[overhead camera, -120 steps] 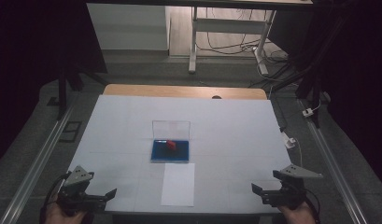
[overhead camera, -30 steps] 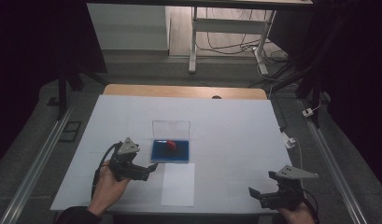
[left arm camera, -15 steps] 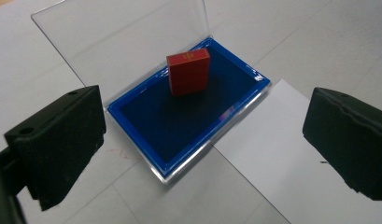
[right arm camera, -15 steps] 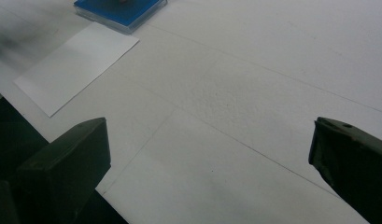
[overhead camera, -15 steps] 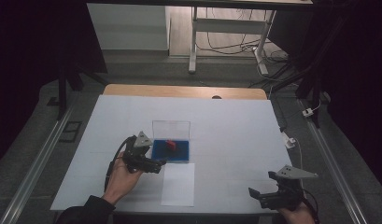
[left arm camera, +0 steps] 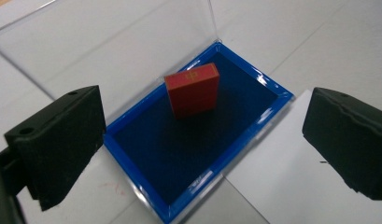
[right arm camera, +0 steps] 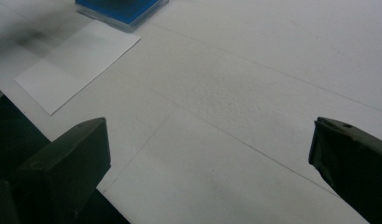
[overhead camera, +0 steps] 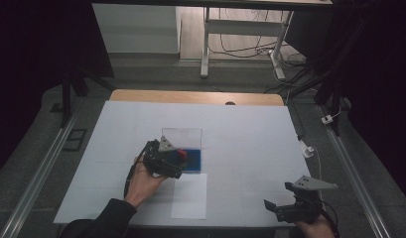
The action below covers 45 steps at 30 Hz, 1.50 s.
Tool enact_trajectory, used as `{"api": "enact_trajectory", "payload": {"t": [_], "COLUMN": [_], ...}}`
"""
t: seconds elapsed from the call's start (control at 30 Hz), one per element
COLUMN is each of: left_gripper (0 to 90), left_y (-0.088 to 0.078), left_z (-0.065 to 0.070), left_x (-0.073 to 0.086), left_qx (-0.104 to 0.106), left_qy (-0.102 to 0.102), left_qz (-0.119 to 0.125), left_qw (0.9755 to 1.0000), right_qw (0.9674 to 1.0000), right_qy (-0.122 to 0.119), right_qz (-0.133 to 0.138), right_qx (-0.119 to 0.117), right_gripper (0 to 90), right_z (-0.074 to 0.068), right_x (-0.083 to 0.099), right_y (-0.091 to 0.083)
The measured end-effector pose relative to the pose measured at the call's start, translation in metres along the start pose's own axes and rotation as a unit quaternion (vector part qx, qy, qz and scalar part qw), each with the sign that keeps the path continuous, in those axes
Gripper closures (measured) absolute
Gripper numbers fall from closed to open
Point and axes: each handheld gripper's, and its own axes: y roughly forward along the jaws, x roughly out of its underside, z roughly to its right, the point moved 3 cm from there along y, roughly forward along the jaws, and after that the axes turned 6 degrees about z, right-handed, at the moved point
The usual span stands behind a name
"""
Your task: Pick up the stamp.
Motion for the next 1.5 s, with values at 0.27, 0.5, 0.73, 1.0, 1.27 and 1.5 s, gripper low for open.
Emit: {"api": "enact_trajectory", "payload": {"t": [0.27,0.5,0.73,1.0,1.27,1.5], "left_gripper": [0.1,5.7,28.9,44.0,57.6,57.9], "left_y": [0.023,0.034,0.036,0.032,0.031,0.031], "left_z": [-0.005,-0.005,-0.002,-0.006,-0.004,-0.005], "left_x": [-0.003,-0.005,-0.007,-0.008,-0.008,-0.008], "left_qx": [-0.001,-0.018,-0.018,-0.01,-0.003,0.0], "left_qy": [-0.007,-0.004,-0.001,-0.026,-0.034,-0.037], "left_qz": [-0.018,-0.03,-0.039,-0.033,-0.034,-0.035], "left_qw": [0.9998,0.9994,0.9991,0.9991,0.9988,0.9987], "right_qw": [1.0,1.0,1.0,1.0,1.0,1.0], "right_qy": [0.0,-0.001,-0.002,-0.003,-0.004,-0.006], "right_qz": [-0.001,-0.002,-0.003,-0.003,-0.004,-0.004], "right_qx": [-0.001,-0.001,-0.002,-0.003,-0.003,-0.002], "right_gripper": [0.0,0.0,0.0,0.0,0.0,0.0], "right_z": [0.0,0.0,0.0,-0.001,-0.001,-0.001], "right_x": [0.0,0.0,0.0,0.0,0.0,0.0], "right_y": [0.0,0.0,0.0,0.001,0.001,0.001]}}
